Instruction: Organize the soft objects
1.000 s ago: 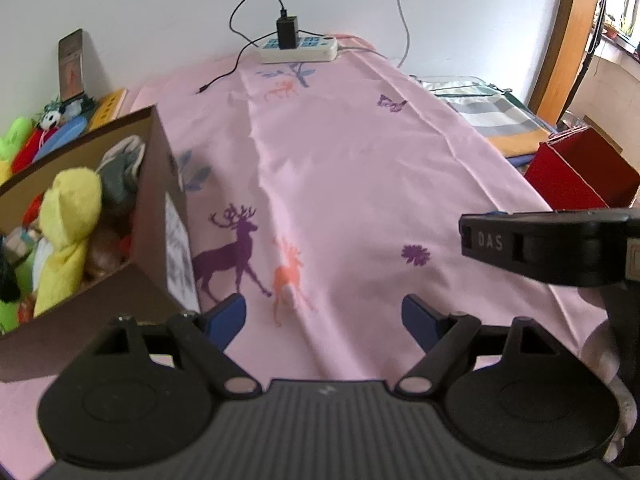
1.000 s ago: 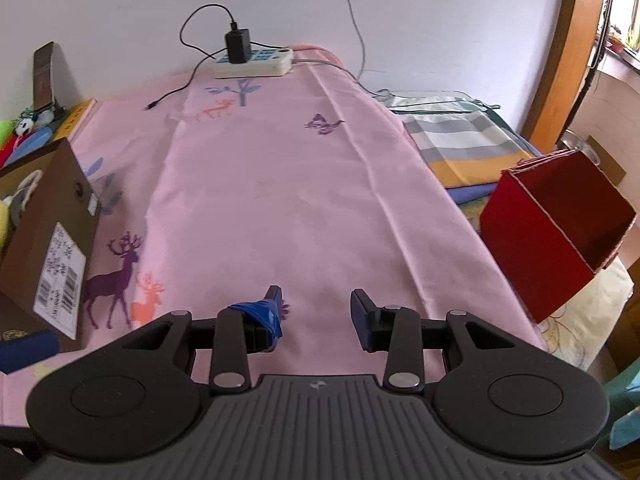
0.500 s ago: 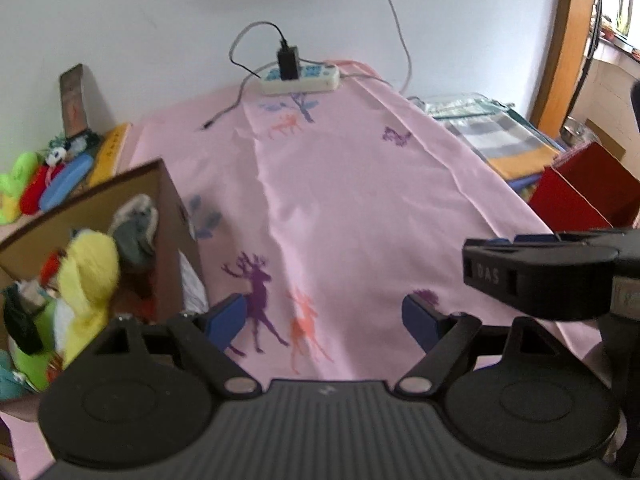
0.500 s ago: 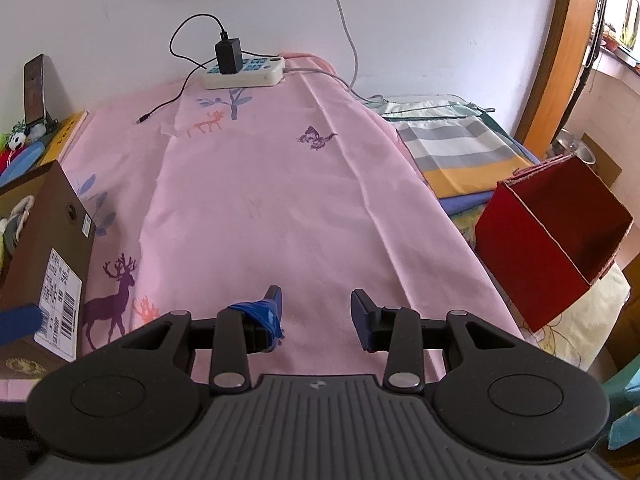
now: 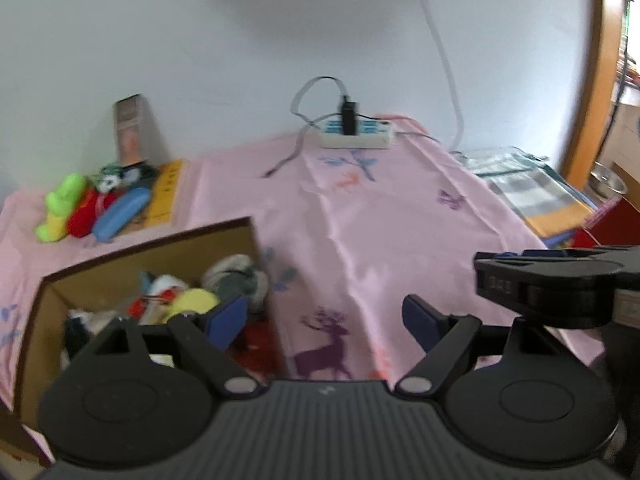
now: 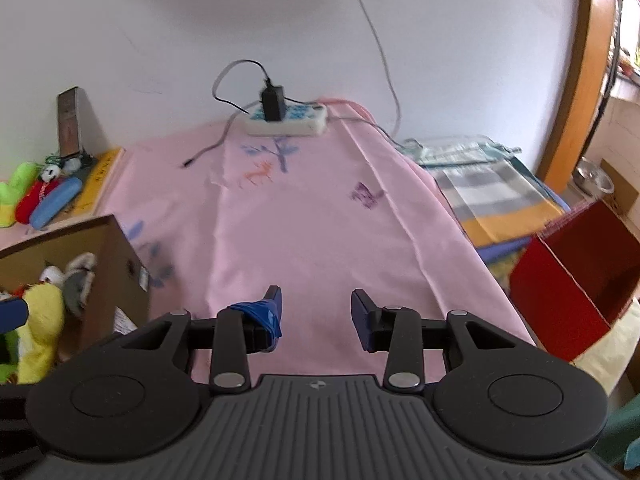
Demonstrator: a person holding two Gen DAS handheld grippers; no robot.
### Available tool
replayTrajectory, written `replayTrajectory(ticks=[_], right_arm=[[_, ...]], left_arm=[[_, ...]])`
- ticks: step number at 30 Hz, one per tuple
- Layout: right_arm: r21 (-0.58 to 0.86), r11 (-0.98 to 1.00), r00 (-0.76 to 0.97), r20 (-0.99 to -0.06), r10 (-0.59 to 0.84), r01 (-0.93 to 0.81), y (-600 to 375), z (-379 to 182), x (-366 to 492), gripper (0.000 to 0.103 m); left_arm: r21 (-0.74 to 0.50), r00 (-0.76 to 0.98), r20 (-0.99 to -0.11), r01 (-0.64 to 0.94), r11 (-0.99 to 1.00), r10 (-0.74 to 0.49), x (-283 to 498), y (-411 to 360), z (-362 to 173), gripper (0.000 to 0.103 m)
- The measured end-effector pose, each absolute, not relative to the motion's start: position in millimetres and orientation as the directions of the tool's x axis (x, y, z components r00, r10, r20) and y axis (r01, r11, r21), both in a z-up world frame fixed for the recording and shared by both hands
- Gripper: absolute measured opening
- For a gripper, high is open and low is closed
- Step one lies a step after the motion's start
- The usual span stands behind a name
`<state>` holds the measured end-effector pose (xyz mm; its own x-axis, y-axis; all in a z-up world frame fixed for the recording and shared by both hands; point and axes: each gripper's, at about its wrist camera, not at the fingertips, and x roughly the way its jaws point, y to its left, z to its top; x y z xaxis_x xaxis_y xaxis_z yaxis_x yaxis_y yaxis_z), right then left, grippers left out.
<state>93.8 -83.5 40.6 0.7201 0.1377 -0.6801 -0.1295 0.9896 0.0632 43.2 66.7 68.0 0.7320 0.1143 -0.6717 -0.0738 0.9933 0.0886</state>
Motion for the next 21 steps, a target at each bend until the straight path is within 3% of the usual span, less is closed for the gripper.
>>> replayTrajectory(ticks=[11,21], right_arm=[[0.021,0.96,0.703,-0.677,0.22,-0.28,-11,50,83,0.022],[0.01,0.924,0.684,-0.669,0.29,-0.382,41,55,65,0.022]], left_arm=[[0.077,0.678,-0.68,-0.31,0.947,0.278,28,161,61,0.084],[0.06,0.642,-0.7,-0.384,0.921,0.313,10,207,55,0.084]])
